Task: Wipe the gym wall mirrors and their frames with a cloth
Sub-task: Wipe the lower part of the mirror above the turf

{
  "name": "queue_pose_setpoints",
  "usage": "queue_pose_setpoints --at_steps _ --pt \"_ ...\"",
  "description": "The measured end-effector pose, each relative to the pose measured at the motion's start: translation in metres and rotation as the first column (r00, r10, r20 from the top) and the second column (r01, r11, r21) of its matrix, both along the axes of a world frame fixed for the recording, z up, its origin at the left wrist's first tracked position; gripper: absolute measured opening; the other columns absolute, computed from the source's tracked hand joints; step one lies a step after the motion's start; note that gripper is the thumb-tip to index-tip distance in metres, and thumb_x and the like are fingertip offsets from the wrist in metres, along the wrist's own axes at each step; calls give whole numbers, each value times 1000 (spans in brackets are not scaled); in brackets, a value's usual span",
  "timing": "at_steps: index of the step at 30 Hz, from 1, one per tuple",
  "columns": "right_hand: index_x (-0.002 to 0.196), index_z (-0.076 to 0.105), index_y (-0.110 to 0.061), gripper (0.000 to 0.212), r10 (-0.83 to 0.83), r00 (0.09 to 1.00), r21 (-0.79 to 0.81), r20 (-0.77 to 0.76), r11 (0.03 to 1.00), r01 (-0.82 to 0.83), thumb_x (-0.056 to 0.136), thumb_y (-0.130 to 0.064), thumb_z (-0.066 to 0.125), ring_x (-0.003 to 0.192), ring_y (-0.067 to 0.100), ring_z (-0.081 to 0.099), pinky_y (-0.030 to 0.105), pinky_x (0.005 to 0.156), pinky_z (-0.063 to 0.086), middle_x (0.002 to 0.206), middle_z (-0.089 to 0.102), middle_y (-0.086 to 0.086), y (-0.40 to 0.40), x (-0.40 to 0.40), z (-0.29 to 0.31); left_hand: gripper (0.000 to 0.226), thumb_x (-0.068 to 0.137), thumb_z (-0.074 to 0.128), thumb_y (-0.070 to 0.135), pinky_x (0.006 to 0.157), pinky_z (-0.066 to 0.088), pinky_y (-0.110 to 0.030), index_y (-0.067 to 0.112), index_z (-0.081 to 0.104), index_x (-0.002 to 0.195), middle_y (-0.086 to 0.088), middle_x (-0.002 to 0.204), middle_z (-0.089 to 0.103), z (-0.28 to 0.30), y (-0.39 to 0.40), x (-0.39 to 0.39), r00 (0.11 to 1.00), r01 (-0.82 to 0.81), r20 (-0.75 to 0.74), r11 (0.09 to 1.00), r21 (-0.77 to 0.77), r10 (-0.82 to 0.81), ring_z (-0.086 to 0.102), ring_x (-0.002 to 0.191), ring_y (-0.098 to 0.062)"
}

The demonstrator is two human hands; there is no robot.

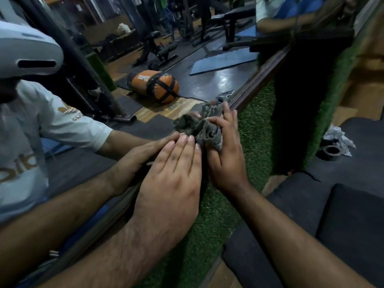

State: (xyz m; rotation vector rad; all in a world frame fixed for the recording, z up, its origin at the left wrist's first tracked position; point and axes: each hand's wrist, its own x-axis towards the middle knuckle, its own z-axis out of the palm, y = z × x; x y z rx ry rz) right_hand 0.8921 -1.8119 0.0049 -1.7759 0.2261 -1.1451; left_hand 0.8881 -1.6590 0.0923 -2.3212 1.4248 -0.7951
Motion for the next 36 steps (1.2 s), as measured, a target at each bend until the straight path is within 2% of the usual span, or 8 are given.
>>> queue_pose_setpoints --at_steps 6,11,16,19,24,27,31,36 --pt "122 30 -71 56 -15 1000 251 -24 968 20 95 -27 50 161 17 3 48 128 22 170 27 1 -43 13 37 62 88 41 19 120 27 -48 -7 49 144 -26 153 43 6 -36 15 992 118 -44 993 -8 -118 39 146 -36" --pt "134 53 -14 45 84 996 130 9 988 -84 90 -24 50 161 16 1 26 125 14 169 16 -12 -55 13 2 62 85 36 19 118 26 -47 -8 53 139 -28 149 48 9 -65 27 986 158 -56 987 -30 -159 44 142 -37" --pt "123 46 -38 33 31 999 321 16 946 -35 93 -26 52 160 15 1 23 120 14 172 17 -6 -87 28 28 66 88 36 19 121 20 -47 -9 44 146 -28 155 39 2 -75 33 991 128 19 991 35 -129 35 148 -37" --pt "125 48 -35 33 18 1000 287 -23 958 -11 93 -27 50 160 13 2 16 115 14 173 16 -6 -87 26 29 68 93 22 22 125 8 -48 -9 26 153 -29 162 21 -1 -74 34 993 94 72 994 62 -98 16 154 -39" --pt "128 49 -33 33 -5 995 240 -102 970 30 96 -25 50 159 12 3 32 123 16 173 16 -8 -87 16 33 71 88 -11 20 122 -19 -49 -11 -16 152 -32 160 -21 0 -74 26 998 11 65 982 190 -24 -21 151 -42" --pt "133 50 -31 35 6 991 244 -136 969 27 98 -23 51 160 13 3 38 126 17 173 17 -8 -90 14 36 71 91 -1 21 125 -11 -49 -10 -6 155 -31 163 -11 -3 -74 31 998 13 57 989 148 -22 -13 154 -41" --pt "136 53 -24 47 -7 992 192 -123 981 31 89 -27 49 160 13 8 40 127 21 170 26 -6 -90 14 32 68 87 36 19 124 22 -49 -7 40 149 -27 158 34 -7 -84 25 995 53 -80 997 -47 -56 28 151 -35" --pt "121 54 -28 33 -86 996 204 -17 975 88 89 -21 53 160 22 17 38 125 27 170 28 3 -123 33 23 60 86 51 13 120 33 -50 -7 50 142 -25 149 49 -4 -125 24 976 35 -203 980 -196 -75 43 144 -34"
